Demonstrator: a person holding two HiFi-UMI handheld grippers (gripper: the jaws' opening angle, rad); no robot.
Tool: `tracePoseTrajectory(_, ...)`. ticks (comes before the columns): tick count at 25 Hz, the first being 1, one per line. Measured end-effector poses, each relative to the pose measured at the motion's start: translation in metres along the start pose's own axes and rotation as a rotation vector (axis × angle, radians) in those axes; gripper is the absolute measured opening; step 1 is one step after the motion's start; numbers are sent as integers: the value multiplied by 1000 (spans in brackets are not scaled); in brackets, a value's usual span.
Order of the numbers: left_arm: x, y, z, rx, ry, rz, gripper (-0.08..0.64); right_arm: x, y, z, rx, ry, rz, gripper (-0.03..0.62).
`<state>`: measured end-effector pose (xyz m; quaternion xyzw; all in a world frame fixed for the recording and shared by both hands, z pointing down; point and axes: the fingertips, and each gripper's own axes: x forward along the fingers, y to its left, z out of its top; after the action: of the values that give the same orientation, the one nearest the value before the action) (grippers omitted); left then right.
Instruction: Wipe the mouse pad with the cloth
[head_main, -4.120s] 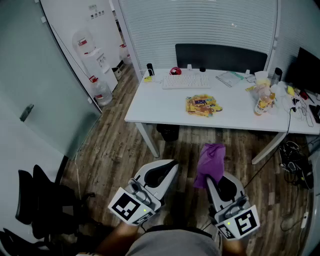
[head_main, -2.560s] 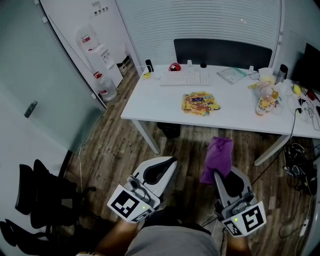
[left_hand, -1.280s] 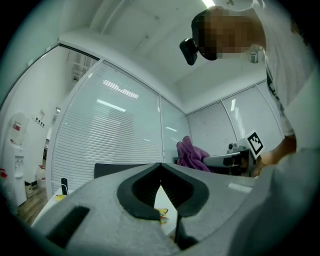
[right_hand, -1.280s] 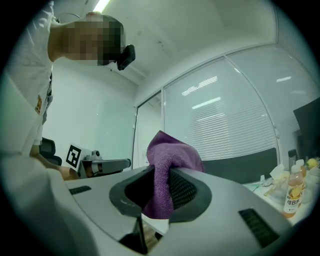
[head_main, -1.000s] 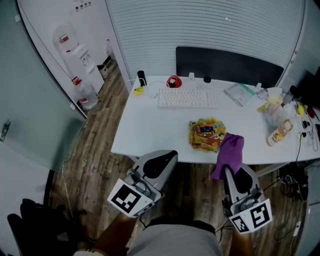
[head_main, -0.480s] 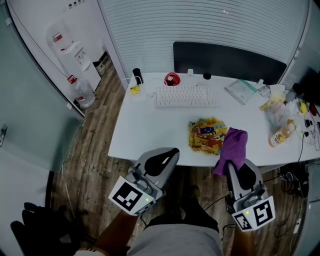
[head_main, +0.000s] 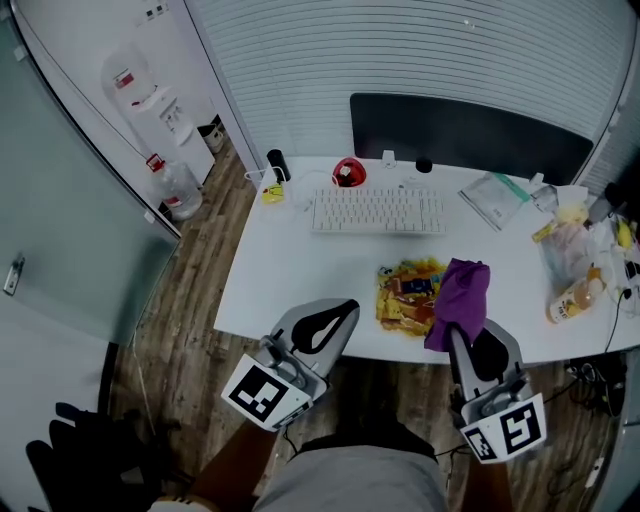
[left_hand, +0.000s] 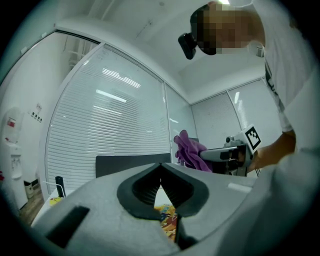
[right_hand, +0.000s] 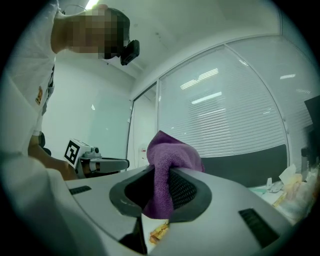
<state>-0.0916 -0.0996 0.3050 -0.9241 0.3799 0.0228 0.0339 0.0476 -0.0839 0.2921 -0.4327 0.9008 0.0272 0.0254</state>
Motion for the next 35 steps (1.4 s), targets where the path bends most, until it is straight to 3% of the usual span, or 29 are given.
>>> tracePoseTrajectory(9,52,18,-26,18,81,20,15,31,-41,-18,15,36,55,69)
tracePoseTrajectory(18,82,18,-83,41,270,17,15,62,-63,-52,24,146,115,69)
tracePoseTrajectory(26,94,17,-129,72,409,-41,15,89,-65,-68,-7,233,139,69)
tracePoseTrajectory(35,96,18,-195,96,655,-180,15,128,-46,-120,-85,474,165,69)
